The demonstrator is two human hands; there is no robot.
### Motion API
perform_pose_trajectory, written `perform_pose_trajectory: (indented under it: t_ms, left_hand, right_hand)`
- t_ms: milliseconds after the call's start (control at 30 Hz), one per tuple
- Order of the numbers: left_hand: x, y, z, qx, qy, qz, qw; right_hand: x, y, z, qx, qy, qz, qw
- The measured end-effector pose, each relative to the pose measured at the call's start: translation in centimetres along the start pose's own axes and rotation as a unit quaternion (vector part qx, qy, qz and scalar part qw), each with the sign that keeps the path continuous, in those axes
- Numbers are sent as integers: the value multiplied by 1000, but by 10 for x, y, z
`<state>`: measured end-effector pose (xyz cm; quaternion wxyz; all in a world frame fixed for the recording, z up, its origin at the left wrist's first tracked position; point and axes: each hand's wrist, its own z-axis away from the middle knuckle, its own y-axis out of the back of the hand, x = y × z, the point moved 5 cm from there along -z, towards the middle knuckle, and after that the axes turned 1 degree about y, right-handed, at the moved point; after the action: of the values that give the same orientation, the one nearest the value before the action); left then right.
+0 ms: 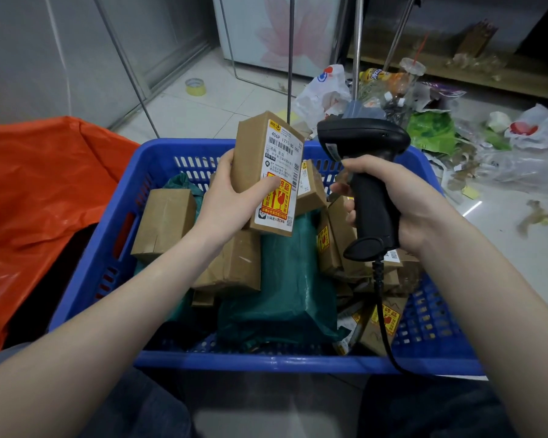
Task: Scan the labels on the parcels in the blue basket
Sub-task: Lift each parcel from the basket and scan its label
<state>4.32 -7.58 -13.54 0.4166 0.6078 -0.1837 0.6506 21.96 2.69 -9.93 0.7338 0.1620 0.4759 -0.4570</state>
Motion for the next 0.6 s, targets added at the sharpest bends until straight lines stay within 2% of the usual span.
perform_pose_trajectory:
  t_ms: [600]
  left_hand:
    - [-4, 0, -3, 1, -1, -15, 1000]
  right_hand:
    - [-1, 0, 5, 16, 7, 32, 999]
